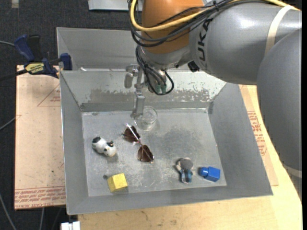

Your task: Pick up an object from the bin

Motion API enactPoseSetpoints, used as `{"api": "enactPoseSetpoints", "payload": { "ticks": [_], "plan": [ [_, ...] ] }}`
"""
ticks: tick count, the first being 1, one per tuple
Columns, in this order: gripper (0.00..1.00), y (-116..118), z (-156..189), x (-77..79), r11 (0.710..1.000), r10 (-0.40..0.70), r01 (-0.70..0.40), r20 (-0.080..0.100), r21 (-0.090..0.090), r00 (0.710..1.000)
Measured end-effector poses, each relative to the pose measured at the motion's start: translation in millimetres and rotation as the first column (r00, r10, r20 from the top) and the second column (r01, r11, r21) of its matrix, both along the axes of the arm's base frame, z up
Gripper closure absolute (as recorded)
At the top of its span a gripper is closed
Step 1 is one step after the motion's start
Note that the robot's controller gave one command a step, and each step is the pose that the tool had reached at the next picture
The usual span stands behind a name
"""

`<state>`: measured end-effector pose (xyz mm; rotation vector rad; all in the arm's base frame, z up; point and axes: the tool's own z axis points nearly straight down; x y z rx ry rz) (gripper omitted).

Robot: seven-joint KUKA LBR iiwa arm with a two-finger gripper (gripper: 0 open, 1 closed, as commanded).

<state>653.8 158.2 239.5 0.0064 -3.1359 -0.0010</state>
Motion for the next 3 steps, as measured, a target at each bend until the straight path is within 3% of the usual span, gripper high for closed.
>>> {"api": "enactPoseSetpoints", "payload": {
  "ticks": [1,2,3],
  "plan": [
    [0.0,-1,6,1.0,1.0,-0.003,0.003,0.008,0.001,1.0],
    [0.0,-20,-65,-9.0,0.999,0.035,-0.035,0.011,0.001,0.999],
    [0.0,-45,-86,-18.9,1.0,-0.012,0.012,0.001,0.0,1.0]
  ]
}}
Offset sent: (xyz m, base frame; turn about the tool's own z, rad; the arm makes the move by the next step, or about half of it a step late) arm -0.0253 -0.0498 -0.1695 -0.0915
